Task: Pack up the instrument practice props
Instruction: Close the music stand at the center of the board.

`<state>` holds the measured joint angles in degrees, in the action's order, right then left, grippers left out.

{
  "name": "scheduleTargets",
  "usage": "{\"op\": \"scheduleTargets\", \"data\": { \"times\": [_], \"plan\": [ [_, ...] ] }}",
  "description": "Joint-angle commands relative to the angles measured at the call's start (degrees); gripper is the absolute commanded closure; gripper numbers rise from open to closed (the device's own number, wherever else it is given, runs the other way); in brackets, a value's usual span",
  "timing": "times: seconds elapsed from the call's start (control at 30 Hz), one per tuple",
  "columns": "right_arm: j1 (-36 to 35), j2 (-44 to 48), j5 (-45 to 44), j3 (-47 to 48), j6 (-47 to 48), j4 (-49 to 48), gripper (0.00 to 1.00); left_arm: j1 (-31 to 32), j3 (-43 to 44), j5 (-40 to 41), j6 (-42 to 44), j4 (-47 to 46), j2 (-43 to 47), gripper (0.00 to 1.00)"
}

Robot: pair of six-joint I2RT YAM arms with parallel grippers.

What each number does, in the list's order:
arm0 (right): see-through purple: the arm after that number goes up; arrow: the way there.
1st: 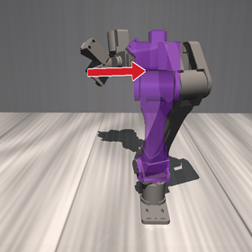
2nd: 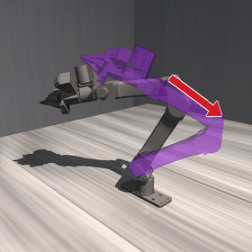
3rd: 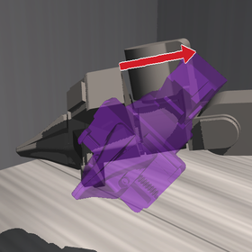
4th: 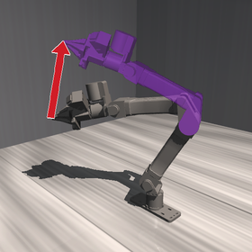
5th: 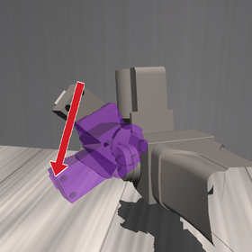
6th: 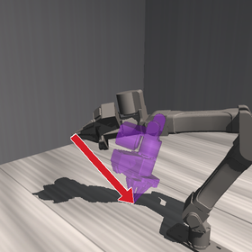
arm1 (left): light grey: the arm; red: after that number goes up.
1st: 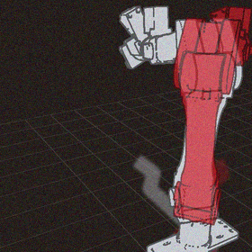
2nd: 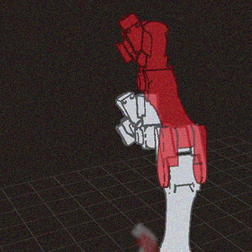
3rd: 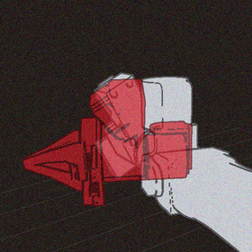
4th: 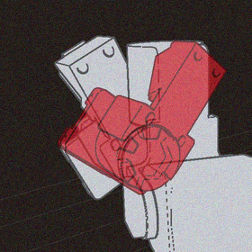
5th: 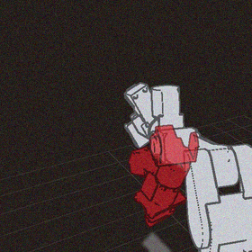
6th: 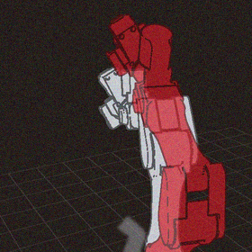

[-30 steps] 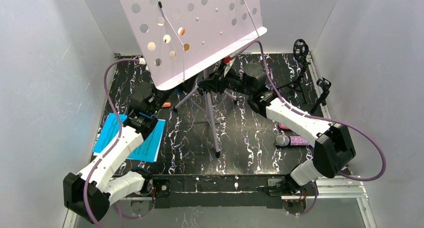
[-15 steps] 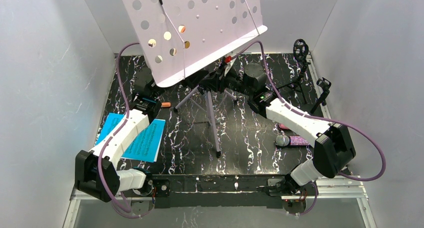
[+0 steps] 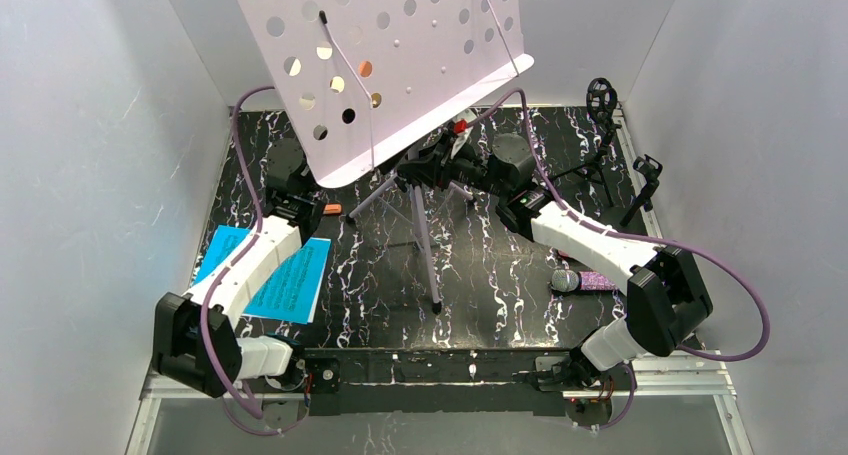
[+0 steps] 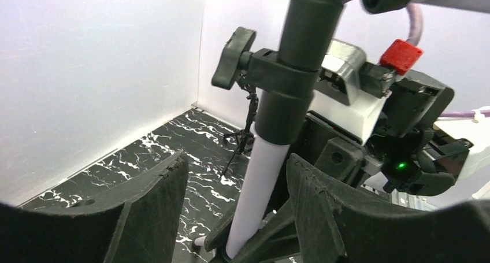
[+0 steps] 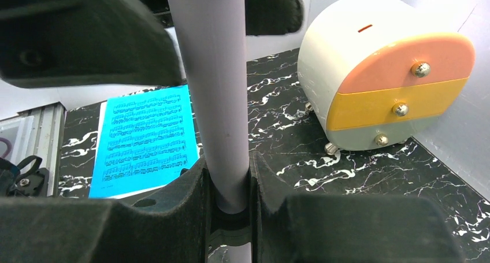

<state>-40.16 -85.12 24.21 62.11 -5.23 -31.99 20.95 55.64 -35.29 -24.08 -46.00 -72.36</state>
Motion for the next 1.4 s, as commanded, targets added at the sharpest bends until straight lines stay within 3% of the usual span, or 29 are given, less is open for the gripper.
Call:
{"op": "scheduleTargets", "data": {
  "times": [0.0, 0.2, 0.37, 0.6, 0.67, 1.0, 1.13, 1.37],
  "plan": [
    [0.6, -1.8, -1.3, -2.6, -5.5, 3.6, 0.99, 0.1, 2.1, -1.6, 0.4, -3.9, -1.8, 0.41],
    [0.0, -2.4, -1.5, -2.2, -4.8, 4.3, 0.99, 1.6, 1.8, -1.7, 3.1, -4.3, -3.4, 0.44],
    [-0.1, -2.5, -1.4, -2.0, -4.2, 5.0, 0.99, 2.6, 2.3, -1.8, 4.9, -4.8, -4.1, 0.53],
    [-0.2, -1.3, -3.2, -1.9, -3.6, 7.1, 0.99, 4.4, -0.9, -2.1, 13.9, -5.5, -2.0, 0.93],
    [-0.2, -0.4, -3.7, -2.1, -3.4, 7.5, 0.88, 5.1, -3.0, -1.3, 17.4, -5.8, -0.8, 1.0],
    [-0.1, 7.6, -7.1, -4.3, -4.0, 10.1, 0.22, 8.8, -4.1, 0.5, 22.7, -7.4, -0.7, 1.0],
    [-0.3, 13.3, -9.6, -7.0, -4.2, 11.8, 0.12, 9.9, -1.4, 0.8, 21.5, -7.5, -2.1, 1.0],
    [-0.2, 20.4, -8.8, -15.2, -6.5, 15.8, 0.13, 11.3, -1.8, 2.7, 22.5, -8.2, -2.5, 1.0]
  ]
}}
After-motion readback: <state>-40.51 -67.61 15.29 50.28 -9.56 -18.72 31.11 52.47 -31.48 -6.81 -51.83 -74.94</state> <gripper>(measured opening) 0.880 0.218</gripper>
